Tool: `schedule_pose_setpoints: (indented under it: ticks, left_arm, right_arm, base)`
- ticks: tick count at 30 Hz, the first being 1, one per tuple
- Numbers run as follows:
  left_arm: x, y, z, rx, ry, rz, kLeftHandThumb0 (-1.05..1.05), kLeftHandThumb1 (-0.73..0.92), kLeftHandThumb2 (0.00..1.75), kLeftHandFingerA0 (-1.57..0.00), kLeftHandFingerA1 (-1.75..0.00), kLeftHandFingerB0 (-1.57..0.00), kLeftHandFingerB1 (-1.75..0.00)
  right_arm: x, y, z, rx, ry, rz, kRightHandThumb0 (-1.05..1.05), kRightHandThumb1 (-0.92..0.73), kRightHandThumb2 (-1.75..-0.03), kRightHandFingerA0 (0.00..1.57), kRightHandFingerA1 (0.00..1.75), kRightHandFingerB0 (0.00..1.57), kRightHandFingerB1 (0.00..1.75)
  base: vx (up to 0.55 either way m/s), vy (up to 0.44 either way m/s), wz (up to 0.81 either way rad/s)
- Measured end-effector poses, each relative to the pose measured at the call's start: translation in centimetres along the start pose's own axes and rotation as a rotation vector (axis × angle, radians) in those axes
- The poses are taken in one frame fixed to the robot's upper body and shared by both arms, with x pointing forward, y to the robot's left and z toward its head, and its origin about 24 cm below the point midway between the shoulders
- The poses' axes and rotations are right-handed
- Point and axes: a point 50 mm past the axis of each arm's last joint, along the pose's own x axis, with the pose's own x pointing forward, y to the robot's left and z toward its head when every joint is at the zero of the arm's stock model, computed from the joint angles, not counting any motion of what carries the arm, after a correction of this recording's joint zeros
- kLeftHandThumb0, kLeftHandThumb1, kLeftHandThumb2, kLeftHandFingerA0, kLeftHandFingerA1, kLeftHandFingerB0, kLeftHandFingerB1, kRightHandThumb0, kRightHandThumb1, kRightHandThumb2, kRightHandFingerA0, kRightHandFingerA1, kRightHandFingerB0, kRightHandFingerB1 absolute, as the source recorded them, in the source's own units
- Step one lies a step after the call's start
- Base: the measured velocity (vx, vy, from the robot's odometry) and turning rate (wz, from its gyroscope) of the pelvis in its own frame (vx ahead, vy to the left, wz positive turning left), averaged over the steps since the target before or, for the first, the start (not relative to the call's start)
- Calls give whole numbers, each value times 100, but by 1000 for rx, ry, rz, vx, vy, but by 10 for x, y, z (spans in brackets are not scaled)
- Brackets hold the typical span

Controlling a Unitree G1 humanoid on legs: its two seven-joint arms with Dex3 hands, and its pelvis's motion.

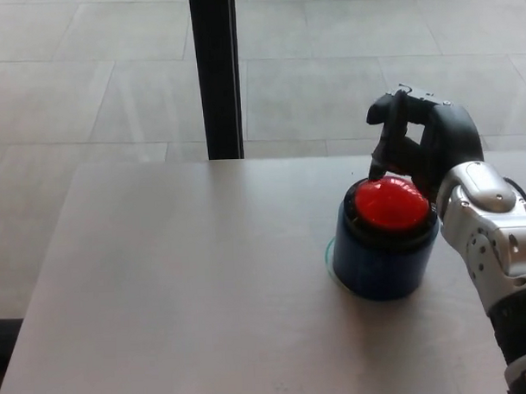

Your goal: The robot uses its right hand to press the red button kept in the middle of the desk

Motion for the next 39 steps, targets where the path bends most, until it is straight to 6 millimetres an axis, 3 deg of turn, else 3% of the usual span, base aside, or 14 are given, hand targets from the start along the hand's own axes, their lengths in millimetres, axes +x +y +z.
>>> schedule_pose_setpoints:
  ticks: [1, 2, 3, 4, 6, 7, 13, 14, 15, 16, 25, 39]
  left_arm:
    - [0, 0, 0, 7, 0, -1, -74, 92, 132, -52, -95, -29, -77]
    - [0, -1, 1, 8, -3, -2, -74, 92, 132, -52, -95, -29, -77]
    - [0, -1, 1, 9, -6, -3, -74, 92, 125, -38, -115, -18, -85]
    - [0, -1, 2, 9, -8, -4, -44, 90, 147, -34, -82, -1, -61]
    - [0, -1, 3, 4, -14, -5, -44, 90, 147, -34, -82, -1, -61]
    - [0, -1, 4, 3, -15, -5, -74, 92, 132, -50, -94, -28, -76]
    - [0, -1, 4, 2, -17, -6, -75, 92, 131, -55, -98, -32, -78]
    - [0, -1, 4, 2, -15, -5, -75, 92, 122, -46, -121, -25, -90]
    - [0, 0, 4, 2, -14, -4, -76, 92, 129, -59, -101, -32, -79]
    - [0, 0, 4, 3, -14, -3, -76, 92, 132, -57, -99, -31, -79]
    - [0, 0, 5, 3, -16, -3, -76, 92, 131, -57, -100, -32, -80]
    - [0, 0, 9, 12, -24, -2, -77, 92, 130, -58, -100, -32, -79]
  right_arm:
    - [-1, 2, -4, -3, 10, 7, -18, -48, -130, 95, 175, 77, 163]
    - [-1, 3, -6, -9, 17, 10, -18, -48, -130, 95, 175, 77, 163]
    - [-1, 4, -7, -14, 20, 13, -18, -49, -129, 95, 175, 75, 164]
    - [-1, 4, -8, -19, 21, 13, -18, -50, -129, 95, 175, 75, 165]
    - [-1, 4, -9, -25, 22, 12, -18, -50, -128, 96, 175, 70, 168]
    - [-1, 3, -9, -25, 22, 11, -19, -50, -129, 97, 175, 71, 167]
    - [-1, -2, -14, -18, 21, -1, -19, -53, -124, 94, 175, 75, 163]
    - [-1, -3, -15, -14, 21, -5, -19, -55, -123, 94, 175, 75, 162]
    - [-1, -4, -15, -12, 20, -6, -19, -55, -122, 95, 175, 77, 161]
    - [-1, -5, -16, -9, 19, -9, -18, -55, -121, 95, 175, 78, 160]
    - [-3, -10, -31, 4, 23, -34, -19, -48, -131, 98, 175, 75, 166]
    - [0, -16, -28, -50, -10, -41, -25, -51, -126, 96, 175, 73, 164]
  base:
    - [0, 0, 0]
    - [0, 0, 0]
    - [0, 0, 0]
    - [0, 0, 0]
    - [0, 0, 0]
    - [0, 0, 0]
    - [0, 0, 0]
    - [0, 0, 0]
    - [0, 0, 0]
    - [0, 0, 0]
    - [0, 0, 0]
    - [0, 0, 0]
